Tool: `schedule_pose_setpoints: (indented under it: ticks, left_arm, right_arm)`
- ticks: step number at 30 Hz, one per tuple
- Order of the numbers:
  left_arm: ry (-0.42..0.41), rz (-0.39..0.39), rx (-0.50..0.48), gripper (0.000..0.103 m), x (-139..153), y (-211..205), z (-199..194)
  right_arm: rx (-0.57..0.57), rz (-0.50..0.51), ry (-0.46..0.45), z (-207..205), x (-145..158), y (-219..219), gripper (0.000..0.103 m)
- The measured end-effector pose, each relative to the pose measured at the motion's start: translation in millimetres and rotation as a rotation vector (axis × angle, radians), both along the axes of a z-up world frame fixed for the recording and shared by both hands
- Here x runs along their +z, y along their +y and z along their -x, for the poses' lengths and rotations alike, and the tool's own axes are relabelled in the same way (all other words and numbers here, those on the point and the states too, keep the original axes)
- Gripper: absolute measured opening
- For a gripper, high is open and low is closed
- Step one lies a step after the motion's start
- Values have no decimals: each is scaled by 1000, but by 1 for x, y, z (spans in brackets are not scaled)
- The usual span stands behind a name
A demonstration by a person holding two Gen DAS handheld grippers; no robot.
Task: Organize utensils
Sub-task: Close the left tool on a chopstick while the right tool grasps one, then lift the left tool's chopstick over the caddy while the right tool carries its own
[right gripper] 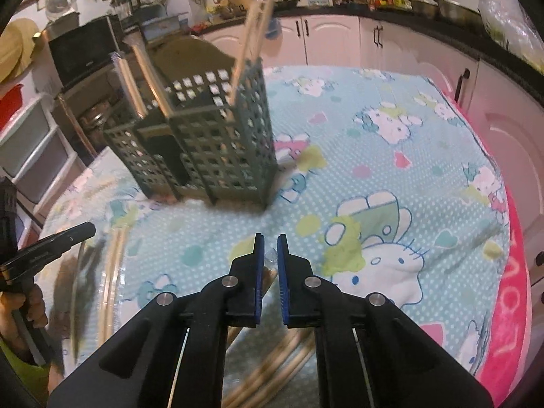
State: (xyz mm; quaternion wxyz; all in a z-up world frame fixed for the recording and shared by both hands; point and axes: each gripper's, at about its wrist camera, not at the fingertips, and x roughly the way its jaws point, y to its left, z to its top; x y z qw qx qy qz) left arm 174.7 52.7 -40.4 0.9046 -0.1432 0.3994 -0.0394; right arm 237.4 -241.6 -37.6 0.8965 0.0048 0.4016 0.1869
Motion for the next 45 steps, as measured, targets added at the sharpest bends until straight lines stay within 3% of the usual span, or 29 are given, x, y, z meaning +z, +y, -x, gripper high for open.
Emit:
schedule_pose_setpoints:
  ticks: [17, 26, 45]
  left_arm:
    - [-188, 3, -68, 5, 75, -21, 12]
    - [-248, -3, -105, 5, 100, -32, 17]
    - [-360, -17, -168, 5, 146, -57, 4]
  right_arm:
    - [59, -94, -166, 51, 67, 13, 7]
    - [84, -115, -257, 75, 100, 19, 7]
    - [78, -113, -344, 83, 133, 15, 7]
